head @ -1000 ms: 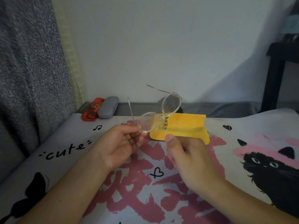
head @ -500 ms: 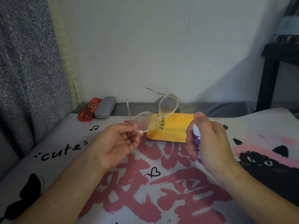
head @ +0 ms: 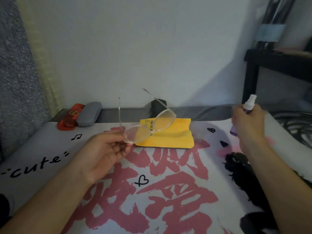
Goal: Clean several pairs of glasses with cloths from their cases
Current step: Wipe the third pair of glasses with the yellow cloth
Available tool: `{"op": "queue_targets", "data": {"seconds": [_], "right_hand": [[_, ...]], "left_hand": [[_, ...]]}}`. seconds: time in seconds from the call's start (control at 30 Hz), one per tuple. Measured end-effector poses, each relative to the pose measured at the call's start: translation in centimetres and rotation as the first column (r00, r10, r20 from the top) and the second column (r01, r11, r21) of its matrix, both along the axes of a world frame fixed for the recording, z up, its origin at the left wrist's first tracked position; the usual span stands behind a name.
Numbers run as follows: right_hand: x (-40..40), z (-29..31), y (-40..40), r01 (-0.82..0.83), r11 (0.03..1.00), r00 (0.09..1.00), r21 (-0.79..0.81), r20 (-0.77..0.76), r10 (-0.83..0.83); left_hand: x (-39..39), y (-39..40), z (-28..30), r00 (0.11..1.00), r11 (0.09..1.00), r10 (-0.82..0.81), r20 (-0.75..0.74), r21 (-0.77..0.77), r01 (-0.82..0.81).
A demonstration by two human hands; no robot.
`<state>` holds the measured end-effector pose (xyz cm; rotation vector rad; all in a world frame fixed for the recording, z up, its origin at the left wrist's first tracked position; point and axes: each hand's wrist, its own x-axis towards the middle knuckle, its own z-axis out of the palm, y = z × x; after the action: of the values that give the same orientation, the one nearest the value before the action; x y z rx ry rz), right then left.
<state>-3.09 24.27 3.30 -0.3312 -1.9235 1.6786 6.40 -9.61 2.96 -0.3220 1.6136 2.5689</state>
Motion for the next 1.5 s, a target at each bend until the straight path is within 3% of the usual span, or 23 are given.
{"op": "queue_targets", "data": {"seconds": [0.2, 0.47, 0.57, 0.7, 0.77, 0.8, 0.83, 0.87, 0.9, 0.97, 1.03, 1.1, 1.27, 1.5], "right_hand": [[-1.4, -1.9, 0.1, -0.181, 0.981, 0.980, 0.074, 0.100, 0.173], [-1.0, -2.2, -0.6, -0.132, 0.988, 0.988, 0.079, 0.089, 0.125], [-0.7, -1.7, -0.6, -0.036, 0.995, 0.999, 0.091, -0.027, 0.039], [0.6, -0.5, -1.5, 0.274, 0.907, 0.927, 0.320, -0.339, -0.160], [1.6, -0.1, -3.1, 0.222, 0.906, 0.923, 0.360, -0.378, -0.075], [2.1, 0.1, -3.8, 0.081, 0.911, 0.951, 0.403, -0.306, 0.050], [2.6, 0.1, -4.7, -0.115, 0.874, 0.961, 0.472, -0.171, 0.219], [3.1, 0.0, -5.4, -0.320, 0.759, 0.923, 0.566, 0.005, 0.386], [3.4, -0.3, -5.9, -0.471, 0.578, 0.858, 0.666, 0.194, 0.476], [3.8, -0.8, -6.7, -0.554, 0.232, 0.782, 0.799, 0.404, 0.476], [3.8, -1.0, -6.7, -0.529, 0.102, 0.784, 0.843, 0.439, 0.438], [3.5, -1.3, -6.5, -0.500, 0.088, 0.807, 0.862, 0.426, 0.408], [2.9, -1.6, -5.8, -0.465, 0.231, 0.836, 0.855, 0.338, 0.432], [2.2, -2.0, -5.5, -0.455, 0.286, 0.830, 0.843, 0.286, 0.478]], "left_hand": [[0.0, 0.2, -0.1, 0.996, 0.997, -0.048, -0.070, -0.068, 0.043], [-0.2, -0.2, -0.2, 0.985, 0.995, 0.079, -0.151, -0.053, -0.088], [-0.3, -0.1, -0.4, 0.959, 0.971, 0.204, -0.195, -0.087, -0.224], [-0.4, -0.5, -0.5, 0.922, 0.939, 0.311, -0.229, -0.078, -0.336], [-0.4, -0.6, -0.4, 0.910, 0.927, 0.339, -0.240, -0.081, -0.367], [-0.4, -0.6, -0.4, 0.905, 0.922, 0.348, -0.245, -0.086, -0.377], [-0.4, -0.7, -0.5, 0.902, 0.918, 0.355, -0.247, -0.092, -0.386], [-0.4, -0.7, -0.5, 0.900, 0.915, 0.359, -0.248, -0.096, -0.391], [-0.5, -0.7, -0.6, 0.899, 0.914, 0.361, -0.249, -0.098, -0.394], [-0.6, -0.7, -0.6, 0.899, 0.913, 0.359, -0.252, -0.106, -0.394], [-0.6, -0.6, -0.7, 0.901, 0.914, 0.353, -0.251, -0.113, -0.389], [-0.7, -0.7, -0.8, 0.904, 0.915, 0.346, -0.250, -0.124, -0.384], [-0.7, -0.5, -1.0, 0.911, 0.920, 0.327, -0.251, -0.136, -0.368], [-0.7, -0.5, -1.1, 0.915, 0.920, 0.320, -0.245, -0.150, -0.362]]}}
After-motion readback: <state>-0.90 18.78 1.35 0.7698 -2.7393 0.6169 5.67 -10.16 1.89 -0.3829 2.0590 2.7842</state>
